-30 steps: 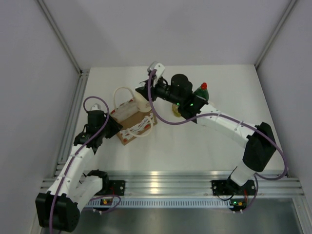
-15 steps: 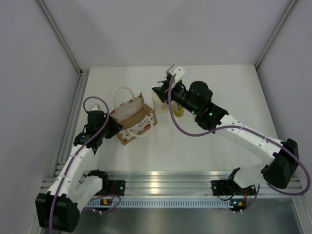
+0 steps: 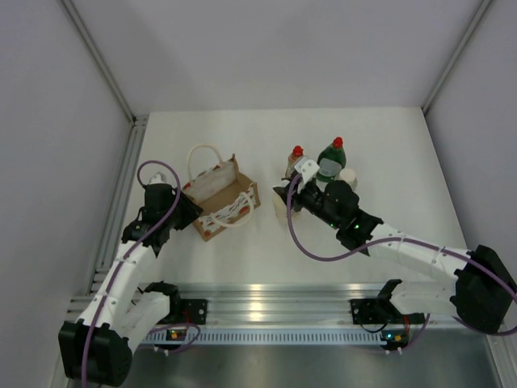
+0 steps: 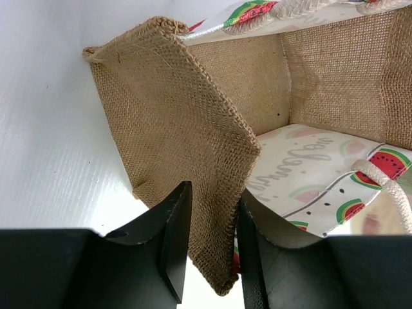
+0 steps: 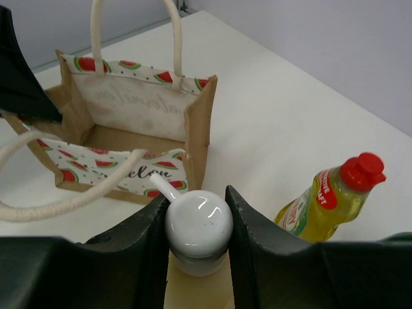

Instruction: Take the personal care products out of the canvas bag

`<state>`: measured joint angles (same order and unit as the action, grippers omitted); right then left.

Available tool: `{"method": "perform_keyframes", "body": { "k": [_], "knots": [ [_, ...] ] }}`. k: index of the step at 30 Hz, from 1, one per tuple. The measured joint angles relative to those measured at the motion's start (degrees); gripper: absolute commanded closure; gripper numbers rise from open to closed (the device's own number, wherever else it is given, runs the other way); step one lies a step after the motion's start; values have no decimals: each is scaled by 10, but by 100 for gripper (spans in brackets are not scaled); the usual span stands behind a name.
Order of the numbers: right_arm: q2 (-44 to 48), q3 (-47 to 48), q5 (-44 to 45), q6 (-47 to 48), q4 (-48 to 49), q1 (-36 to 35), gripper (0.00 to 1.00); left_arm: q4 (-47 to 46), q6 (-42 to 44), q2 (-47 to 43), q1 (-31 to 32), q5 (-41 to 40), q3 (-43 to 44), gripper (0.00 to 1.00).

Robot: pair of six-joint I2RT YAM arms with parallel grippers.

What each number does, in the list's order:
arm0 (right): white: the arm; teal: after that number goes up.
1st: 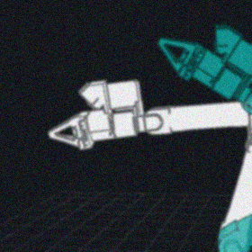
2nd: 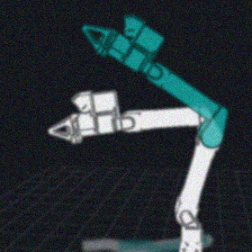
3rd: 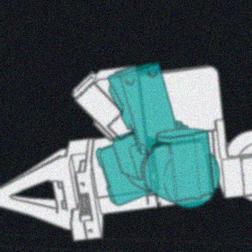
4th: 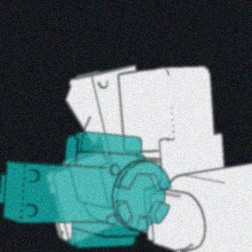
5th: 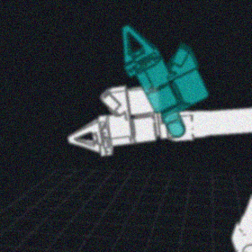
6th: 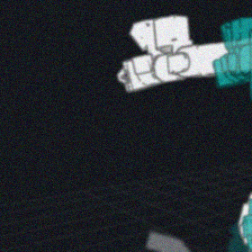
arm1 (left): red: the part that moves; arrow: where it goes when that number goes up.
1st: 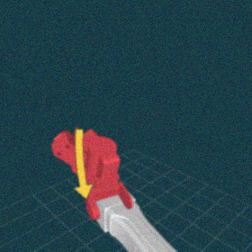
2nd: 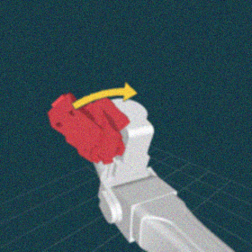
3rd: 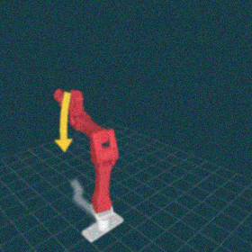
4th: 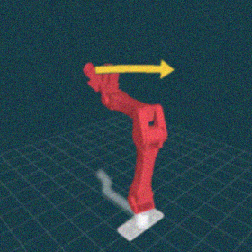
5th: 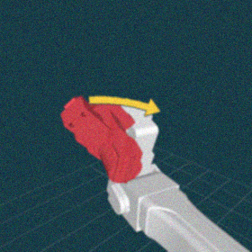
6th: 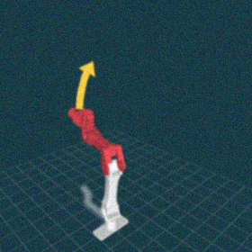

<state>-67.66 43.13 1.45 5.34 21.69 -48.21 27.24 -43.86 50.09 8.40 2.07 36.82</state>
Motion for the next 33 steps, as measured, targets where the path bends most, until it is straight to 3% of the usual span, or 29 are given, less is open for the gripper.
{"method": "perform_keyframes", "body": {
  "k": [10,22,33],
  "knots": [
    [5,-152,-27,0,156,5,100,1,0,-1,0,0,0,63],
    [-30,-214,-45,-20,297,22,100,1,0,2,0,0,0,63],
    [-66,-235,-50,-38,339,26,100,-1,0,4,0,0,0,63]
  ]
}}
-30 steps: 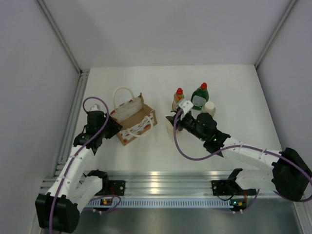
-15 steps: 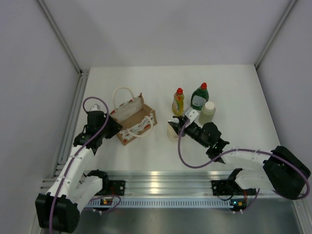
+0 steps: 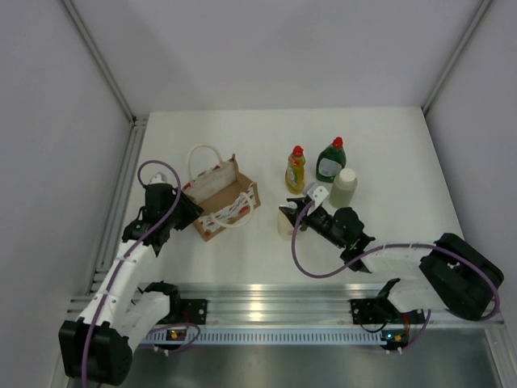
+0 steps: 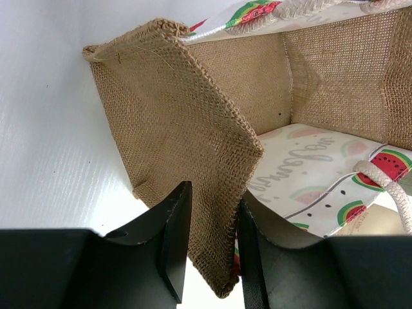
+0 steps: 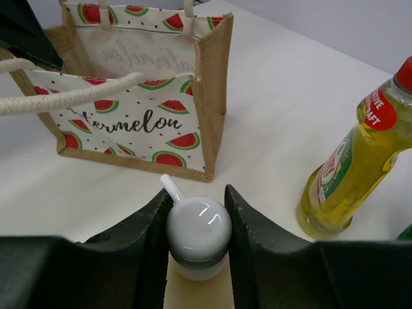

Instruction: Take the personal care products out of the canvas bag

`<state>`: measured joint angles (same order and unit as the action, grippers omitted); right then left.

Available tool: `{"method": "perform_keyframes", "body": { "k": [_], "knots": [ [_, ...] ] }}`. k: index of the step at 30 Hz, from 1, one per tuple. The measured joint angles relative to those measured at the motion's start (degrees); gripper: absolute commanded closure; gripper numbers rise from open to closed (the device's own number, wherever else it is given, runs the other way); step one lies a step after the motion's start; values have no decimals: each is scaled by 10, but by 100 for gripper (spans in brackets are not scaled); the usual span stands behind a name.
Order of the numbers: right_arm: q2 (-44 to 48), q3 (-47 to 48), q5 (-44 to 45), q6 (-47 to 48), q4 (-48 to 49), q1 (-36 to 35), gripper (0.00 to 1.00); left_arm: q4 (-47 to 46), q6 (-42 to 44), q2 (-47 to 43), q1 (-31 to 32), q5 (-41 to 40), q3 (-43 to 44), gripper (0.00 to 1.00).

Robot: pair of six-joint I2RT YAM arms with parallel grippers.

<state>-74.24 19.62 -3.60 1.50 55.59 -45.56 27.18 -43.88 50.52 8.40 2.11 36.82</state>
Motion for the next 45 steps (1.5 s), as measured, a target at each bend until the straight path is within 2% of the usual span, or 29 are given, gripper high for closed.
{"method": "perform_keyframes", "body": {
  "k": [9,10,11,16,17,19,20,22,27,33,36,41,45],
  "knots": [
    [-16,-6,0,-3,33,0,98,0,0,0,0,0,0,62],
    [-17,-8,0,-3,37,0,94,0,0,0,0,0,0,62],
    [-17,-10,0,-3,42,0,82,0,0,0,0,0,0,62],
    [-19,-17,1,-3,57,0,70,0,0,0,0,0,0,61],
    [-19,-17,1,-3,57,0,63,0,0,0,0,0,0,61],
    [-19,-17,1,-3,63,0,55,0,0,0,0,0,-1,62],
    [-19,-17,1,-3,76,0,45,0,0,0,0,0,-1,62],
    [-18,-17,2,-4,98,0,36,0,0,0,0,0,-2,62],
    [-7,-17,5,-5,118,0,30,-1,0,0,0,0,-2,60],
    [25,-17,5,-5,114,0,27,0,0,-1,0,0,-3,49],
    [57,-13,7,-6,92,0,20,0,1,-2,0,0,-3,39],
    [131,46,23,-13,-47,1,1,2,7,-5,0,-1,-3,23],
    [184,106,60,-28,-174,1,1,9,12,-16,0,-3,3,13]
  ]
}}
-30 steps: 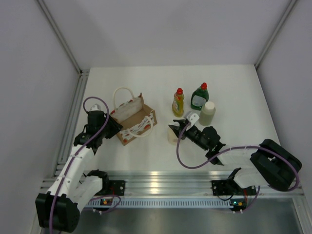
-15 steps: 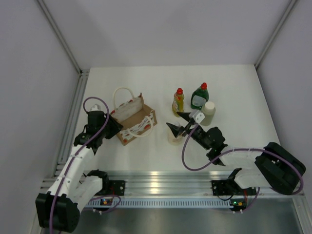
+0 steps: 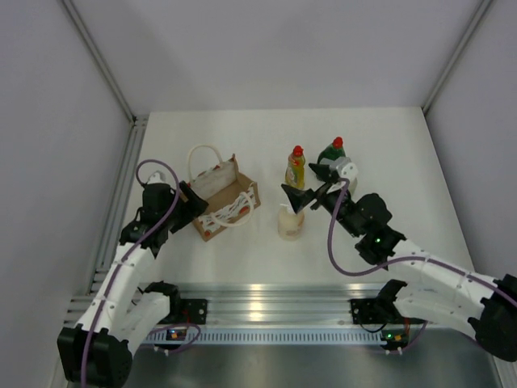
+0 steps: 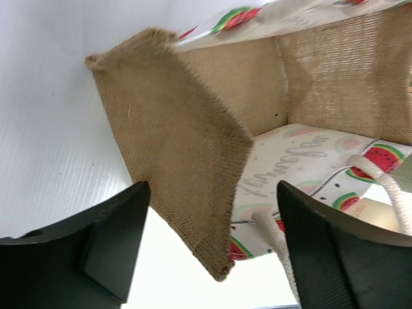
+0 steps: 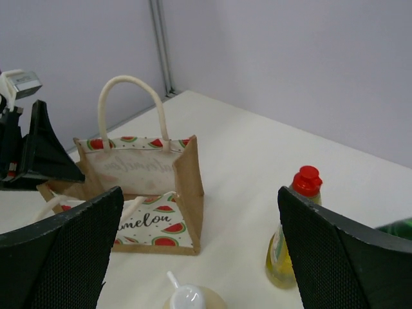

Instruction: Take the personal care products out of the canvas bag

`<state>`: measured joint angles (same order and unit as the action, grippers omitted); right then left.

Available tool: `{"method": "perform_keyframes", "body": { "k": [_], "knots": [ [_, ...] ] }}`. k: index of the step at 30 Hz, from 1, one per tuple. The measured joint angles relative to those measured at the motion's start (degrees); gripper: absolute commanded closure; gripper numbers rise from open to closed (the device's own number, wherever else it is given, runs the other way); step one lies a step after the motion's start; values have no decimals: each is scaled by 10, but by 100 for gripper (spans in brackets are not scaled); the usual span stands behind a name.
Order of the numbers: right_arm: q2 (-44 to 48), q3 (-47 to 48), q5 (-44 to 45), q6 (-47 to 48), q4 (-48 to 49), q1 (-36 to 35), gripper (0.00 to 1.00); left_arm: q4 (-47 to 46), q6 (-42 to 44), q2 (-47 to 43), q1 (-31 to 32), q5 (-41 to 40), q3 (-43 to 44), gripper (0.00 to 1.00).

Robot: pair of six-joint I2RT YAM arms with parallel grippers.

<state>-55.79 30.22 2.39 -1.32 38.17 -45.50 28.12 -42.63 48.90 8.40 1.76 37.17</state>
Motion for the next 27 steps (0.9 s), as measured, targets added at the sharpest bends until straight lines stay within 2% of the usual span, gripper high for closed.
{"method": "perform_keyframes", "body": {
  "k": [5,9,15,20,27],
  "knots": [
    [47,84,82,-45,-191,0,0,19,15,-11,0,-16,42,2],
    [71,134,171,-91,-342,0,0,50,35,-28,0,-43,85,2],
    [96,172,279,-134,-531,0,1,145,80,-48,0,-120,186,2],
    [147,179,334,-145,-639,0,0,208,124,-72,0,-190,256,2],
    [238,198,388,-150,-748,0,1,256,170,-166,0,-212,259,2]
  ]
}}
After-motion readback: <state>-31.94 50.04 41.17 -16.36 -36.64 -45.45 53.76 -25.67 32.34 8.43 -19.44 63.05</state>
